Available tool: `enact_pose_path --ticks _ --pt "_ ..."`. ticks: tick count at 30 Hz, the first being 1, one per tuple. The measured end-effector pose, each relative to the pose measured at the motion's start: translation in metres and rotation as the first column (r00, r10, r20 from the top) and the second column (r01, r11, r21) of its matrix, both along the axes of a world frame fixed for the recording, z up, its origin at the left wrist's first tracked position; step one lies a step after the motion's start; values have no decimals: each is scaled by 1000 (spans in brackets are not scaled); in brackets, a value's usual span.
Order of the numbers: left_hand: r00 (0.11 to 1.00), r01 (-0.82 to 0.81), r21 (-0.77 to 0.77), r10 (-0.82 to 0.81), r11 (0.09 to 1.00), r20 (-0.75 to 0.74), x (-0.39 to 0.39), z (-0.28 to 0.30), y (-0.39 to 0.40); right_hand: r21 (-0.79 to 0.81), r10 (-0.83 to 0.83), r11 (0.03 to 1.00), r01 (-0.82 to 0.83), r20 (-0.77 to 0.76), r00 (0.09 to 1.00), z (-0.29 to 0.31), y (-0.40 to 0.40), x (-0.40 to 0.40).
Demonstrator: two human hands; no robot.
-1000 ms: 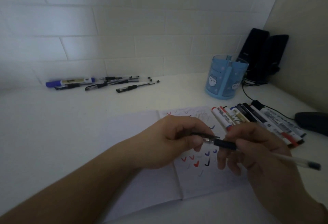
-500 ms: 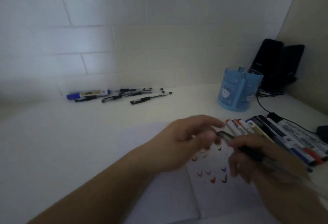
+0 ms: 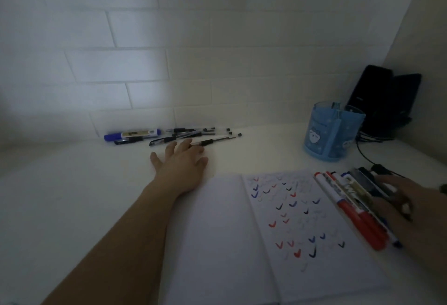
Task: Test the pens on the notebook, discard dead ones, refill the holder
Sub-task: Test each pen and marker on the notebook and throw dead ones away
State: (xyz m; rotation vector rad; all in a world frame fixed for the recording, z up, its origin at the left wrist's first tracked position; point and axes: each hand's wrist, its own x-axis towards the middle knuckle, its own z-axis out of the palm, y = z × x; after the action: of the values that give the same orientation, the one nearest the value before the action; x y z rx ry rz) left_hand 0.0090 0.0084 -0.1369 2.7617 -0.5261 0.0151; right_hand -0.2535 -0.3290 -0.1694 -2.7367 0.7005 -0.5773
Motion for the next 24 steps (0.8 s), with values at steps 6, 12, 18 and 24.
enact_pose_path --ticks 6,12,18,24 --pt "999 -30 -20 30 999 22 -1 2 -1 -115 -96 989 93 -23 995 37 52 12" --pt "981 -55 -328 112 943 157 -1 7 0 -134 -114 986 100 -96 989 44 59 12" --pt "918 109 -510 110 853 380 -16 32 1 -159 -108 983 91 -106 988 43 60 11" --pt "891 346 -652 -20 675 453 -55 49 -14 -189 -71 980 59 -58 996 49 67 11"
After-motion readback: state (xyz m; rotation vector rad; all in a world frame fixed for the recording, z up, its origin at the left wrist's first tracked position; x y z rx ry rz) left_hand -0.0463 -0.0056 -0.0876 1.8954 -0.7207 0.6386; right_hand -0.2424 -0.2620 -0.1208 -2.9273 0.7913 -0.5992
